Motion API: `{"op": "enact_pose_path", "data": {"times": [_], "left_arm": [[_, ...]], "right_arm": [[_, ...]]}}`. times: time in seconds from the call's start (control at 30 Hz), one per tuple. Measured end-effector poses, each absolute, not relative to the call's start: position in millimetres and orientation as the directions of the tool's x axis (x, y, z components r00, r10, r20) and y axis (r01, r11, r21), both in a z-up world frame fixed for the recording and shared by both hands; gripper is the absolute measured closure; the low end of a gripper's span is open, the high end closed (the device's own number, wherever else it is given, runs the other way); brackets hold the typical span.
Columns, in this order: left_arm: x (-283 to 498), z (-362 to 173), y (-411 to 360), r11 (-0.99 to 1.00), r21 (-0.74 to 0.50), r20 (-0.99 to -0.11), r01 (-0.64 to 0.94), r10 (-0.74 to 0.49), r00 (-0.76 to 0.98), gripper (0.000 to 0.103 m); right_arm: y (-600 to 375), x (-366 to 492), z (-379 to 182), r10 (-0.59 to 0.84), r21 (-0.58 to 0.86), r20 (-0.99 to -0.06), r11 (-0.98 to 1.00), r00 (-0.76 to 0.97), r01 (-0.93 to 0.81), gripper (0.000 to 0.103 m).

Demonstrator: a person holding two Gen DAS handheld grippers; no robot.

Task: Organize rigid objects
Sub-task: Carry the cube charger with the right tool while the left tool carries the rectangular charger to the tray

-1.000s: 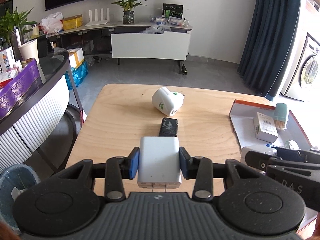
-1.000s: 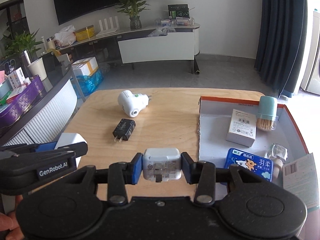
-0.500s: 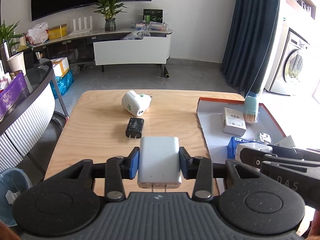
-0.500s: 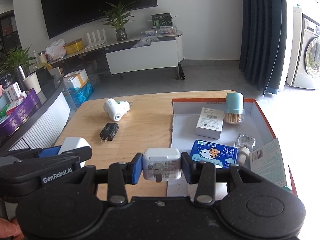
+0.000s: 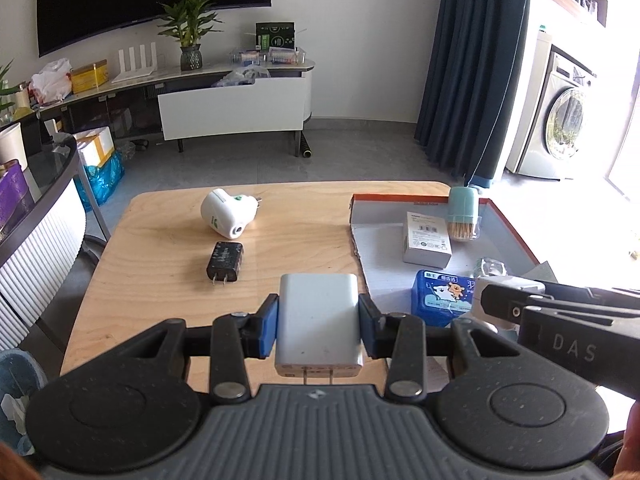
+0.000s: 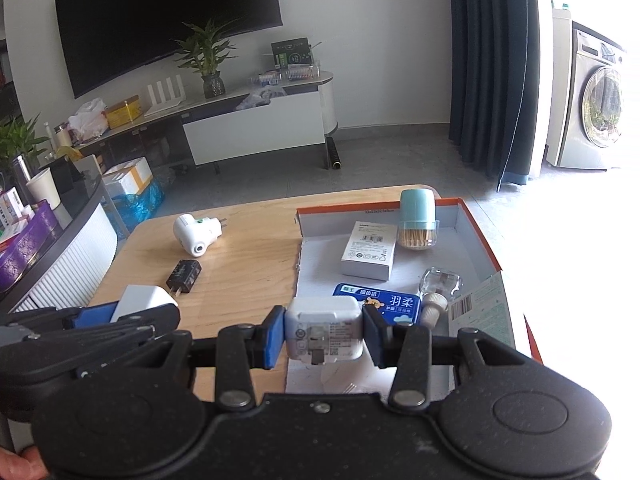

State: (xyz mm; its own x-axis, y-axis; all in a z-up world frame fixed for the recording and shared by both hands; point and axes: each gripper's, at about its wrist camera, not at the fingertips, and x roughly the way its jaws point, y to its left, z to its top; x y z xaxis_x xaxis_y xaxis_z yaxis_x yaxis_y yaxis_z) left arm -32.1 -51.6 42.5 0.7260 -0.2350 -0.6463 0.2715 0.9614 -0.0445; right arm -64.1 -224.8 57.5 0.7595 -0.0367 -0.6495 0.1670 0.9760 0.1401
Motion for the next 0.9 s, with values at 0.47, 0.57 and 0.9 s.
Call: {"op": "enact_pose_path", "data": {"times": [0.47, 0.57, 0.9], "left_arm": [[-36, 43, -74, 0.948, -0.036, -0.648, 0.317, -0.264, 0.715, 0.062], [-36, 43, -77, 0.946, -0.038, -0.647, 0.322, -0.269, 0.714, 0.062], [-34, 40, -88, 0.938, -0.043, -0.656, 0.345, -0.287, 0.698, 0.062]], "right_arm": [[-247, -73, 58, -0.067, 0.147, -0.645, 0.967, 0.762, 0.209, 0.052], [-252, -74, 59, -0.079, 0.142, -0.642, 0.965, 0.762, 0.219, 0.052], [-264, -73, 57, -0.098, 0.142, -0.647, 0.959, 0.756, 0.246, 0.052]]}}
